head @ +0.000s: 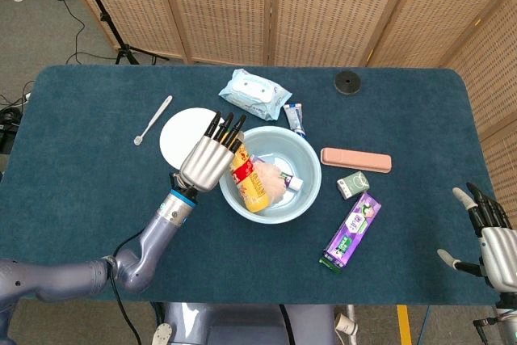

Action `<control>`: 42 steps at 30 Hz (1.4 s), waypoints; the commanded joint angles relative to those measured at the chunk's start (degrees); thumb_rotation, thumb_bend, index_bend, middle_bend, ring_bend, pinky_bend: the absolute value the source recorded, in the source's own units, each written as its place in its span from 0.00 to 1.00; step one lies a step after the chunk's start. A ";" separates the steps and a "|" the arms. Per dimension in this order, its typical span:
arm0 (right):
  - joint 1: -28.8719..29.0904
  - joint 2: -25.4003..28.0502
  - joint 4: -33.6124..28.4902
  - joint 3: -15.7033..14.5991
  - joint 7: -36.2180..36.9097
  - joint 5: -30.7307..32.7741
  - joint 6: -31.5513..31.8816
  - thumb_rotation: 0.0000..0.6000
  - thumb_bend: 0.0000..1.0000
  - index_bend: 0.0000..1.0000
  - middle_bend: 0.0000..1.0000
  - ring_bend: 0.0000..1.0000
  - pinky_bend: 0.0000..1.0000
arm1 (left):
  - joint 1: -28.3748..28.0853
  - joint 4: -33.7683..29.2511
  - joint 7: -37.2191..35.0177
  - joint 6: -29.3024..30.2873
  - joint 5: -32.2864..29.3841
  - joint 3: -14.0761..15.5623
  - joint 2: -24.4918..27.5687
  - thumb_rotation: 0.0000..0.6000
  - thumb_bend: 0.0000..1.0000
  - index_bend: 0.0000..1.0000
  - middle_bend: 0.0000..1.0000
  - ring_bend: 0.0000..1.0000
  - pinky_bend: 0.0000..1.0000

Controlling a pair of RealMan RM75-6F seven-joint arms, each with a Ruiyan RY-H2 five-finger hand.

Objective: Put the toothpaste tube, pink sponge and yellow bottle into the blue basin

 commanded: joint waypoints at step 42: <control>1.19 -3.06 -0.09 -0.83 -12.91 0.78 -2.96 1.00 0.13 0.08 0.00 0.00 0.02 | 37.99 -20.13 -40.59 19.32 14.86 19.92 27.74 1.00 0.15 0.00 0.00 0.00 0.00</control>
